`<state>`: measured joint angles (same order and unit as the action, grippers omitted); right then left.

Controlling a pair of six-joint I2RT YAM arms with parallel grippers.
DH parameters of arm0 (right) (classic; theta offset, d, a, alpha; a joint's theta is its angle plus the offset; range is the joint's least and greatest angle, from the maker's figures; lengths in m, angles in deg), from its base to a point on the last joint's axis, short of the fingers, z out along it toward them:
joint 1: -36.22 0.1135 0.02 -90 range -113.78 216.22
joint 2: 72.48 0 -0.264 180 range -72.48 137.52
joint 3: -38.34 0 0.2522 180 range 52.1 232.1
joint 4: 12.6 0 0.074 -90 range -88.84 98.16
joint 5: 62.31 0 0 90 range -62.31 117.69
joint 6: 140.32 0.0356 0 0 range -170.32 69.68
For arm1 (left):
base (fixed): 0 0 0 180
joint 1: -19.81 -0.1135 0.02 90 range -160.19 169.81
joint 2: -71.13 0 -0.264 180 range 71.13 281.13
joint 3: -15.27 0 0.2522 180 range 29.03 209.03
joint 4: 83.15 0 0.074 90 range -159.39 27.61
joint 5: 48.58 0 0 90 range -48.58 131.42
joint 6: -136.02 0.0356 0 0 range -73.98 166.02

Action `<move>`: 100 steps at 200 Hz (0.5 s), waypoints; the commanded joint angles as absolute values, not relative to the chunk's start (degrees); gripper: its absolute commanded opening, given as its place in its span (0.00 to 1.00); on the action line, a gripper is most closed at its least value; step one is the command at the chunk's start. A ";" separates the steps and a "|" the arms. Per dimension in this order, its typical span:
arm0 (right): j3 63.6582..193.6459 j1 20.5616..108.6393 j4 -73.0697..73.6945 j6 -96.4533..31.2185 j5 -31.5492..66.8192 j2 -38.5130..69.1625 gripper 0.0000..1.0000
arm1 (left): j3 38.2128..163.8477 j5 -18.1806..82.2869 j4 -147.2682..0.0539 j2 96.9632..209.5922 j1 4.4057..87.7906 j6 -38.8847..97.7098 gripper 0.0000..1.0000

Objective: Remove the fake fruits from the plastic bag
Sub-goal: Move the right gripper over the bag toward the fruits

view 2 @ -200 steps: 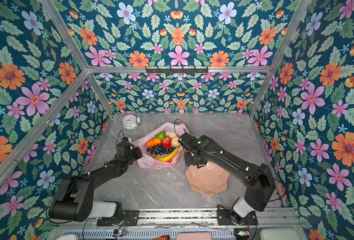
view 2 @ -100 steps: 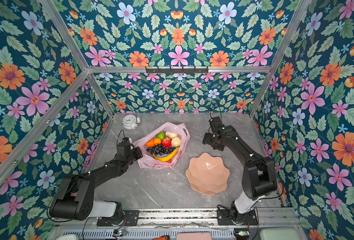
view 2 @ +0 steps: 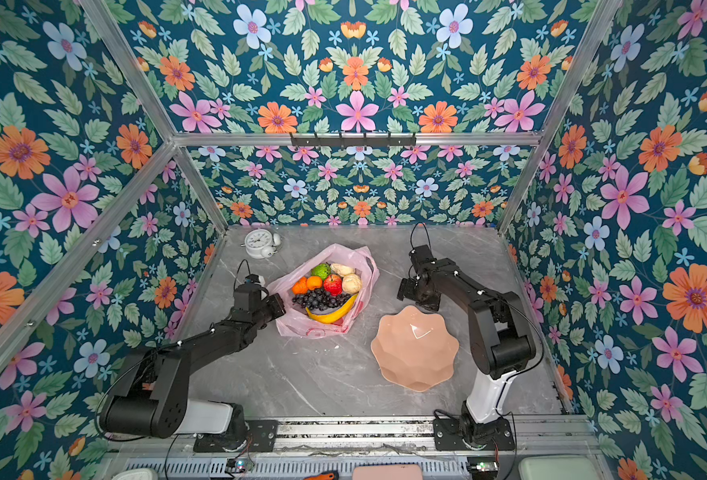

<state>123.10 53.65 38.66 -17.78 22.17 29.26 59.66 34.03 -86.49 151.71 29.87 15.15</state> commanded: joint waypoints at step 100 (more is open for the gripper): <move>116.89 60.56 42.46 -15.92 28.04 18.40 0.87 | 60.49 32.47 -87.49 153.10 30.35 15.96 0.00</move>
<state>115.54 60.42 40.98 -16.19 24.90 20.40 60.03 32.85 -86.51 152.76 30.07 15.17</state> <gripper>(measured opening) 0.873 0.050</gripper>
